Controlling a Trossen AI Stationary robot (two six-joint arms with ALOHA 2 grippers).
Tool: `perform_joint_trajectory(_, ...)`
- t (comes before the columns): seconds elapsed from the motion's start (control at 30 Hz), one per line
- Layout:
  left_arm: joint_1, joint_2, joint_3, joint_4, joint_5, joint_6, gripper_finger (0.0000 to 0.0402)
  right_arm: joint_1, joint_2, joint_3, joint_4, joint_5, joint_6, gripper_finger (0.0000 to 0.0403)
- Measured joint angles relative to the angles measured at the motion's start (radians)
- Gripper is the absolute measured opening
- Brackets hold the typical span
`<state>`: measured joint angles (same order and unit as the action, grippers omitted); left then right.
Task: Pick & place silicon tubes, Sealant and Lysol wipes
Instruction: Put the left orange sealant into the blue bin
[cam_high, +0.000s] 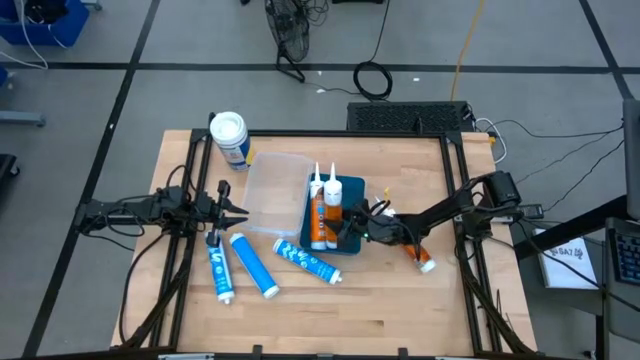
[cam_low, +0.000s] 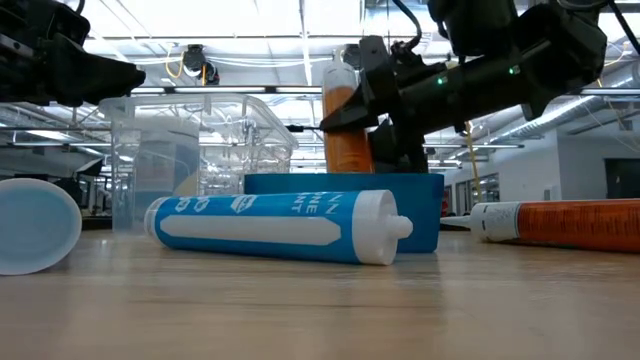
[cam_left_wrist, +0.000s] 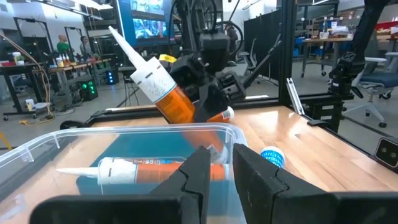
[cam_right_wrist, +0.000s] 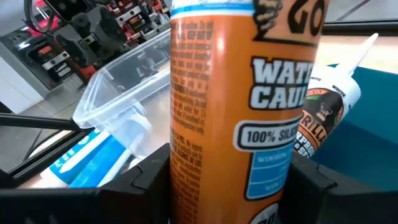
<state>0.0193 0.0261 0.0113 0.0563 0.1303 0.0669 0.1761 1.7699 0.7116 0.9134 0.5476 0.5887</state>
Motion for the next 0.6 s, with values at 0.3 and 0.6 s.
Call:
perform_joint_trajectory(0.3,0.000,0.000,0.000,0.000,0.000,0.000,0.0076,0.000,0.000,0.001,-0.102,-0.001,0.022,0.0200)
perform_joint_trajectory(0.6,0.000,0.000,0.000,0.000,0.000,0.000,0.0076,0.000,0.000,0.001,-0.102,-0.003,0.028,0.0236)
